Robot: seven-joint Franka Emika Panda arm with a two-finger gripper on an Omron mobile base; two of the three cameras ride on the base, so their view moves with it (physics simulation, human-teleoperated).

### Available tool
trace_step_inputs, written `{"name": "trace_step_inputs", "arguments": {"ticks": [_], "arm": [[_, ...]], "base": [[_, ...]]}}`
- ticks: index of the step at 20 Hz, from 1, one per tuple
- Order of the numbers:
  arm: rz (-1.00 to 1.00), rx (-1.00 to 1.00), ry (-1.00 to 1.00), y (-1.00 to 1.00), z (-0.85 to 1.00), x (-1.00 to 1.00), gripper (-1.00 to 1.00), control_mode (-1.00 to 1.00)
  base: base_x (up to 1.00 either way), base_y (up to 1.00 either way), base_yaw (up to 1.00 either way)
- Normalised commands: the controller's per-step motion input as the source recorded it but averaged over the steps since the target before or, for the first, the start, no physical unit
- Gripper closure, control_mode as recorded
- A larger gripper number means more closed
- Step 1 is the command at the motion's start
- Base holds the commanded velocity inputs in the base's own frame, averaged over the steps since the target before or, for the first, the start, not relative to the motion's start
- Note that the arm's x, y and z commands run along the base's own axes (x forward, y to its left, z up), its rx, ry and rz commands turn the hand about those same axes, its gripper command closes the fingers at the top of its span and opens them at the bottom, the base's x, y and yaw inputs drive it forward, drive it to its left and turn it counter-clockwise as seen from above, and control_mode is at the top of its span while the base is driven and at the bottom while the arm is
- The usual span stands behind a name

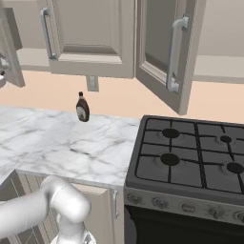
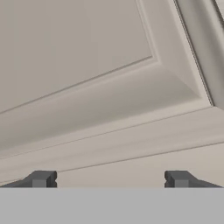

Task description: Close all open cabinet doors.

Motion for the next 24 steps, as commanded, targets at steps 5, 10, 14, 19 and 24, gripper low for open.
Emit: {"name": "trace_step_inputs", "arguments": {"ticks": [5, 10, 14, 19, 24], "arm": [[0.09, 0.02, 0.00, -0.40, -0.05, 0.42, -1.00, -1.00], [0.08, 0.00, 0.00, -0.34, -0.04, 0.35, -1.00, -1.00], [0.09, 0.00, 0.00, -0.33, 0.00, 0.37, -1.00, -1.00], [0.09, 0.00, 0.00, -0.31, 0.00, 0.35, -1.00, -1.00], [0.08, 0.00, 0.00, -0.26, 0.00, 0.33, -1.00, -1.00]], "base": [[0.00, 0.00, 0.00], [0.00, 0.00, 0.00], [0.00, 0.00, 0.00], [0.00, 0.00, 0.00], [0.00, 0.00, 0.00]]}}
